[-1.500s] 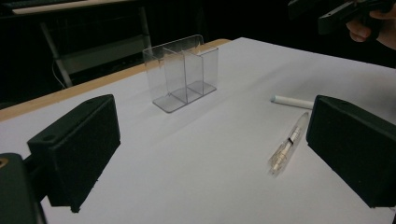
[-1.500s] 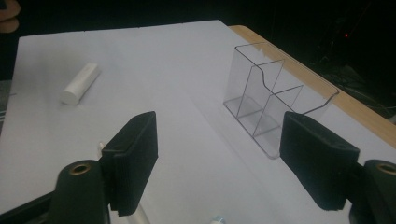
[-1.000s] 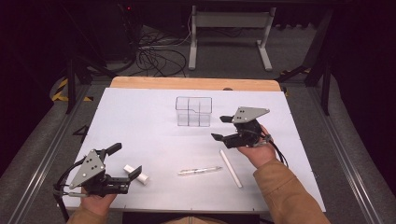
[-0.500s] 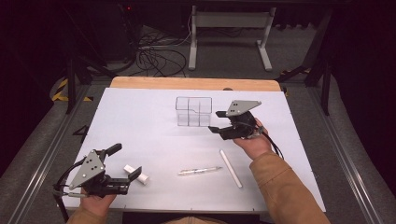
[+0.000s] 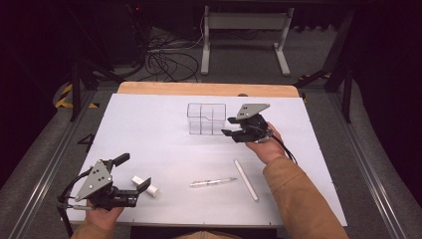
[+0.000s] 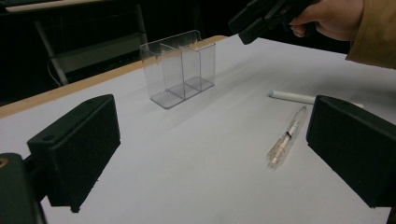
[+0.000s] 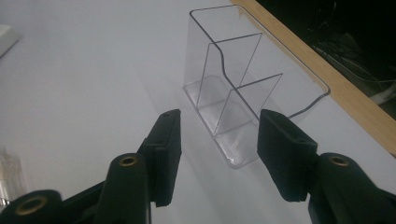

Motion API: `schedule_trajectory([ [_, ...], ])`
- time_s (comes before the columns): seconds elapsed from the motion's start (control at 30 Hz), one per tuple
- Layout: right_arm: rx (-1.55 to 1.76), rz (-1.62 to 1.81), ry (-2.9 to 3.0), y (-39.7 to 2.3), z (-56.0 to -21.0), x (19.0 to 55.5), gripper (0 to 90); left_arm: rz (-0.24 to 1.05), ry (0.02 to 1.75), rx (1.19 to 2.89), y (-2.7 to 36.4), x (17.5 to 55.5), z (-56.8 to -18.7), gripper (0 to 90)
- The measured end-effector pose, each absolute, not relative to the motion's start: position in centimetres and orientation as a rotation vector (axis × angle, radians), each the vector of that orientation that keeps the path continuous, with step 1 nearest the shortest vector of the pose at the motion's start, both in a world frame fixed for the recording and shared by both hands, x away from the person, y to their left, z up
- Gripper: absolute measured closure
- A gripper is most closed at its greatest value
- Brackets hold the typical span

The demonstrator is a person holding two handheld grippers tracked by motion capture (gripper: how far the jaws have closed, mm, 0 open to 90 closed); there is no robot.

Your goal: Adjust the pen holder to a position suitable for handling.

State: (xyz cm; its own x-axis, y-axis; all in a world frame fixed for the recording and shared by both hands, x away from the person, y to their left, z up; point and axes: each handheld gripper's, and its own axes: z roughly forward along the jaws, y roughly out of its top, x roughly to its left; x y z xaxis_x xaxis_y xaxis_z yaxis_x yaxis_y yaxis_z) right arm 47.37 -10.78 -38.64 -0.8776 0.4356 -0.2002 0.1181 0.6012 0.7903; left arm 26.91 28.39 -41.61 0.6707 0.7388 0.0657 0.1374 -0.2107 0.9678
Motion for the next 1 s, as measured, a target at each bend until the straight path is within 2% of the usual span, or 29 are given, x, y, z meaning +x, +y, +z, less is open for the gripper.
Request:
schedule_trajectory([
  [1.0, 0.317, 1.05, 2.525, -4.3, -40.0, 51.4, 60.3, 0.635, 0.718, 1.734, 28.6, 27.0, -41.9, 3.6],
])
